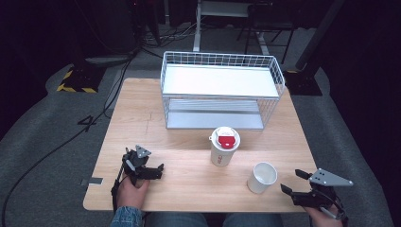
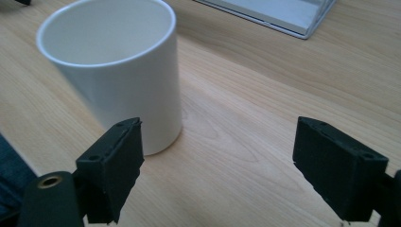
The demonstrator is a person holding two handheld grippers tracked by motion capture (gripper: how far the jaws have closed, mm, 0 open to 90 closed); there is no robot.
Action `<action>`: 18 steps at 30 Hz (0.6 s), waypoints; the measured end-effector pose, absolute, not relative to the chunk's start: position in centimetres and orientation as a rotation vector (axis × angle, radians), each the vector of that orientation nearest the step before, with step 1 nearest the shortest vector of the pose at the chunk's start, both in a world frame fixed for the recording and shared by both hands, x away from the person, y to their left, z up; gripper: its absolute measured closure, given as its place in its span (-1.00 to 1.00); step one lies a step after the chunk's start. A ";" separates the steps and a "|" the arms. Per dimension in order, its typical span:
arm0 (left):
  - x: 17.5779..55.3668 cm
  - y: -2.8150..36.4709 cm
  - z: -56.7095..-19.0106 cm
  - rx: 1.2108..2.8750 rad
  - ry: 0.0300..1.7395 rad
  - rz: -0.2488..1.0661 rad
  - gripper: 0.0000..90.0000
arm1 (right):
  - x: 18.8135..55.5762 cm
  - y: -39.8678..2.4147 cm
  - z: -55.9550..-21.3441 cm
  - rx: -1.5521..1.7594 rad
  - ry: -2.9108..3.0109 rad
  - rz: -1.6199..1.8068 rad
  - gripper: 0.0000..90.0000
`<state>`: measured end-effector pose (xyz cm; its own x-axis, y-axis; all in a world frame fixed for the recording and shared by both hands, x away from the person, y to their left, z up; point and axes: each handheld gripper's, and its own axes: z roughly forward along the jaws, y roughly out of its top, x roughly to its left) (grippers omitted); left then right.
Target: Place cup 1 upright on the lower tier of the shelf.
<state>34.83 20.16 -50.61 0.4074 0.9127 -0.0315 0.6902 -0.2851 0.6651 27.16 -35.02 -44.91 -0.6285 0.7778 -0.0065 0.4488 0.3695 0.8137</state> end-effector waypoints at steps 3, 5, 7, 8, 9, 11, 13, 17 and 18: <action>34.8 20.2 -50.6 2.066 1.358 0.480 -0.99 | 26.7 -34.7 -44.8 1.054 2.258 1.174 -0.61; 34.8 20.2 -50.6 2.065 1.358 0.480 -0.99 | 26.5 -34.4 -44.8 1.041 2.270 1.185 -0.62; 34.8 20.2 -50.6 2.066 1.357 0.480 -0.99 | 26.4 -34.0 -44.8 1.028 2.282 1.196 -0.62; 34.8 20.2 -50.6 2.065 1.357 0.480 -0.99 | 26.3 -33.8 -44.8 1.018 2.289 1.203 -0.64; 34.8 20.2 -50.6 2.066 1.358 0.480 -0.99 | 26.3 -33.7 -44.8 1.014 2.294 1.209 -0.65; 34.8 20.2 -50.6 2.067 1.357 0.480 -0.99 | 26.3 -33.3 -44.9 1.004 2.310 1.233 -0.66; 34.8 20.2 -50.6 2.065 1.357 0.480 -0.99 | 26.4 -33.0 -45.2 0.998 2.323 1.249 -0.66; 34.8 20.2 -50.6 2.066 1.357 0.480 -0.99 | 26.7 -32.1 -46.0 0.985 2.354 1.255 -0.67; 34.8 20.2 -50.6 2.066 1.358 0.480 -0.99 | 26.7 -31.9 -46.2 0.983 2.361 1.255 -0.67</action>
